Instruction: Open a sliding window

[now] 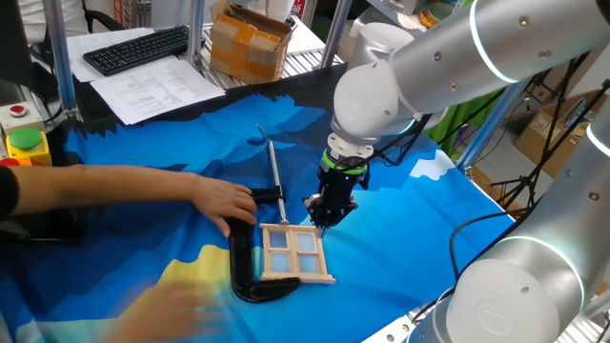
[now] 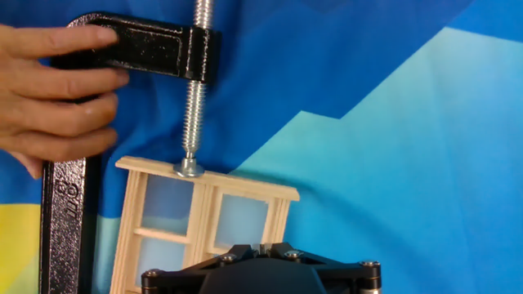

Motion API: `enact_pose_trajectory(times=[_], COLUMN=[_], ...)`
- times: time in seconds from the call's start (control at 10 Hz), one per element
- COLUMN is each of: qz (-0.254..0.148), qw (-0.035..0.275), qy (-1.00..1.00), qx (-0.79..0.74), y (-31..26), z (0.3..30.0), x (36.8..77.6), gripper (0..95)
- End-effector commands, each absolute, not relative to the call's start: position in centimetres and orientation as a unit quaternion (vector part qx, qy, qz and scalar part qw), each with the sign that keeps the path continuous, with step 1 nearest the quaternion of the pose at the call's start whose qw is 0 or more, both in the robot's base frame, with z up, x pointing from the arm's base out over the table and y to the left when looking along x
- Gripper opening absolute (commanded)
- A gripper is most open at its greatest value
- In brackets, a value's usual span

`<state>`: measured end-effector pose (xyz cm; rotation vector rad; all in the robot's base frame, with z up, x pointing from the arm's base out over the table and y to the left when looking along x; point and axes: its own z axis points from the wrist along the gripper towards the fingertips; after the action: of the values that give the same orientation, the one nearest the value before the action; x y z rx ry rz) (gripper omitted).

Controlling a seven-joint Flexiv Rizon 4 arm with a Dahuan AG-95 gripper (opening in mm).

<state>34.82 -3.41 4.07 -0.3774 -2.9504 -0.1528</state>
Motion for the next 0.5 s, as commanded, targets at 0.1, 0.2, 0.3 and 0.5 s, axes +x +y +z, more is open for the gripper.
enact_pose_trajectory(times=[0.1,0.2,0.3,0.5], qz=[-0.051,-0.051,-0.051,-0.05], qw=[0.081,0.081,0.082,0.081], qy=[-0.987,-0.987,-0.987,-0.988], qx=[-0.126,-0.126,-0.126,-0.123], y=[-3.41,-3.42,-3.42,-3.42], z=[4.05,4.04,4.04,4.02], x=[34.83,34.83,34.83,34.83], gripper=[0.0,0.0,0.0,0.0])
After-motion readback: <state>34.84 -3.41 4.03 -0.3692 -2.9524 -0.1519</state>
